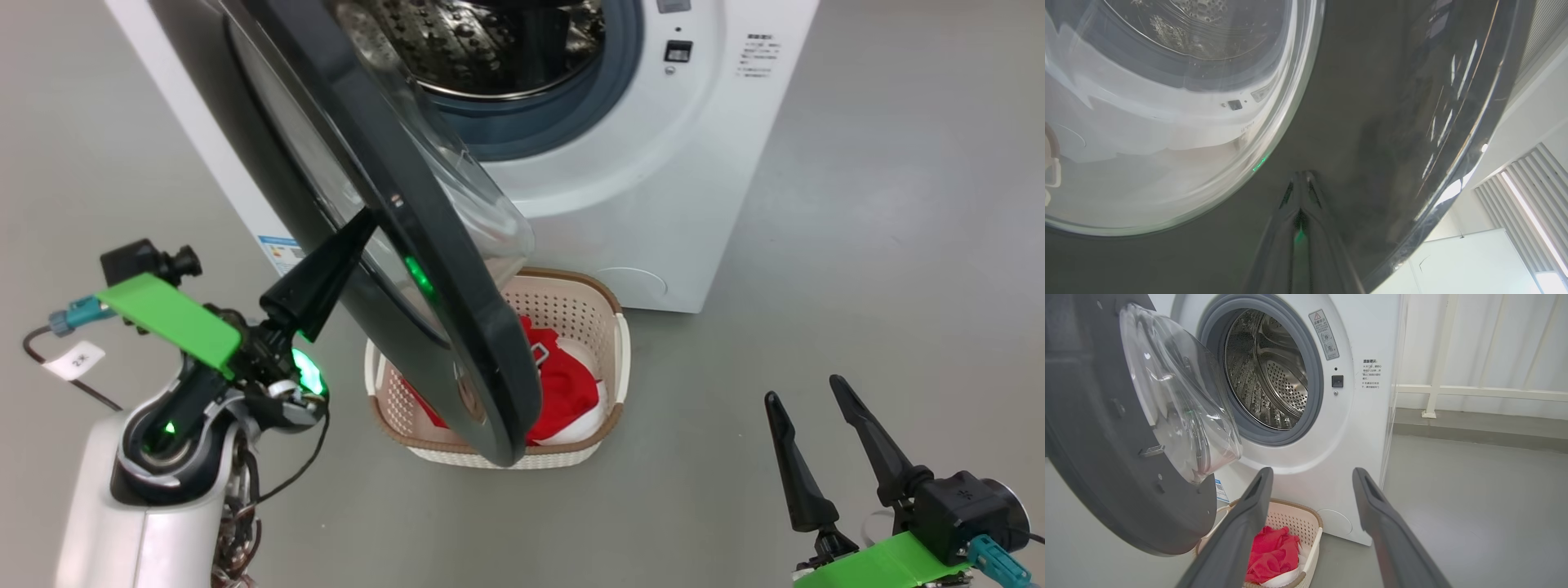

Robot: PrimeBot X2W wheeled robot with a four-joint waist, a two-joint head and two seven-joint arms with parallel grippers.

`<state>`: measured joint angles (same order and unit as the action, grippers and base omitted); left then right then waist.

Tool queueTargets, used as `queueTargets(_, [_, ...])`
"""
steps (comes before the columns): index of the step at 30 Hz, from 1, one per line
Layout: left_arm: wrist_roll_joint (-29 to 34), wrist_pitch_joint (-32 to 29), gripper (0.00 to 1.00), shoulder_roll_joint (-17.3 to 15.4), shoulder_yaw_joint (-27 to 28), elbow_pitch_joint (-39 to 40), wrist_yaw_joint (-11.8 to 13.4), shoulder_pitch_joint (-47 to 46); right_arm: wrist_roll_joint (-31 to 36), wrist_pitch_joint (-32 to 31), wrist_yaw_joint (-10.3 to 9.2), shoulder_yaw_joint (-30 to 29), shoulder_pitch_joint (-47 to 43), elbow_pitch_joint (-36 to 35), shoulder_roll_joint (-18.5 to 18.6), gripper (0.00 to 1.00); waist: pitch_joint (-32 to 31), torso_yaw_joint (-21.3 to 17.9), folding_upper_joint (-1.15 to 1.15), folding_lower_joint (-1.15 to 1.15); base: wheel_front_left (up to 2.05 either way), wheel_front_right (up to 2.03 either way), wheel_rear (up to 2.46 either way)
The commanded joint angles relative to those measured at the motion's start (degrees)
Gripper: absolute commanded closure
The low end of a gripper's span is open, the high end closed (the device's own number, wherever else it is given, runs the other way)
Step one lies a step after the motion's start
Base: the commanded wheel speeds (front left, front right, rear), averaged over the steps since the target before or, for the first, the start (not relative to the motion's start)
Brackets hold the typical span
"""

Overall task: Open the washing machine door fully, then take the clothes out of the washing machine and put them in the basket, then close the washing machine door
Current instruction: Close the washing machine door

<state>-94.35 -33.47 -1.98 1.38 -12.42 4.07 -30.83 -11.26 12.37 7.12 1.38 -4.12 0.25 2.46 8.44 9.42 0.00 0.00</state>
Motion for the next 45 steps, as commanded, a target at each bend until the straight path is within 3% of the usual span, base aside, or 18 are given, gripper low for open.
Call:
queueTargets(1, [0.06, 0.05, 1.00, -0.90, 0.88, 1.02, -0.90, -2.47, -0.73, 0.65, 0.36, 1.68, 2.71, -1.22, 0.42, 0.00, 0.52, -0.90, 0.00, 0.00, 0.00, 0.00, 0.00])
queueTargets(26, [0.34, 4.16, 1.00, -0.92, -0.76, -5.39, -2.86, -10.07, -1.28, 1.69, 0.36, 1.94, 5.02, -0.09, 0.42, 0.00, 3.96, -6.46, 0.00, 0.00, 0.00, 0.00, 0.00])
queueTargets(45, [-2.63, 8.71, 1.00, -0.90, -5.04, -15.20, -6.44, -21.25, -1.03, 2.20, 0.36, 2.40, 7.28, 0.03, 0.42, 0.00, 8.47, -8.93, 0.00, 0.00, 0.00, 0.00, 0.00])
